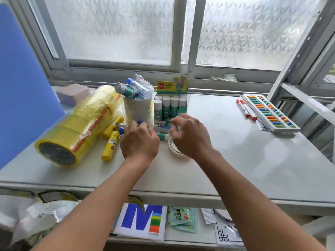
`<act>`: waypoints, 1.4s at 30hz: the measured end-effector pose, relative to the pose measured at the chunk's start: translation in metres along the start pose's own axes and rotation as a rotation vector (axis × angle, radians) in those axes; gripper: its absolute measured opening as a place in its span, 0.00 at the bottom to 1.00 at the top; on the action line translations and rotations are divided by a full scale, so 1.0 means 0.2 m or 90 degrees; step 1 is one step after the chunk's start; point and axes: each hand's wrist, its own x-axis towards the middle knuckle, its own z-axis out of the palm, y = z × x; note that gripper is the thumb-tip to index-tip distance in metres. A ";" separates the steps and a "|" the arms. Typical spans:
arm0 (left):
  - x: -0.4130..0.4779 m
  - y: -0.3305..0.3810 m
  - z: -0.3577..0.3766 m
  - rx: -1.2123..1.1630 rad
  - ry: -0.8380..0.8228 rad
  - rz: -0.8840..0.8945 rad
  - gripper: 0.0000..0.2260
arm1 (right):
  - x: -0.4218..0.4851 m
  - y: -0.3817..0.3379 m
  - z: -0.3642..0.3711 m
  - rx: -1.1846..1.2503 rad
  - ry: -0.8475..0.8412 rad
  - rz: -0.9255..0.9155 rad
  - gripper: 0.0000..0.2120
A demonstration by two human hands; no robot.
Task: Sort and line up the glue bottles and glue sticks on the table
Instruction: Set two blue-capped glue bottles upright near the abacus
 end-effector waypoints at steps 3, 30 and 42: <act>-0.01 -0.02 -0.02 0.035 -0.054 -0.031 0.17 | 0.08 -0.09 0.06 -0.155 -0.156 0.003 0.08; 0.04 0.13 0.00 -0.267 0.168 -0.160 0.18 | -0.04 0.66 -0.31 0.203 0.079 0.334 0.18; -0.08 0.82 0.38 -0.428 -0.136 0.203 0.20 | -0.12 0.87 -0.34 0.122 0.054 0.333 0.19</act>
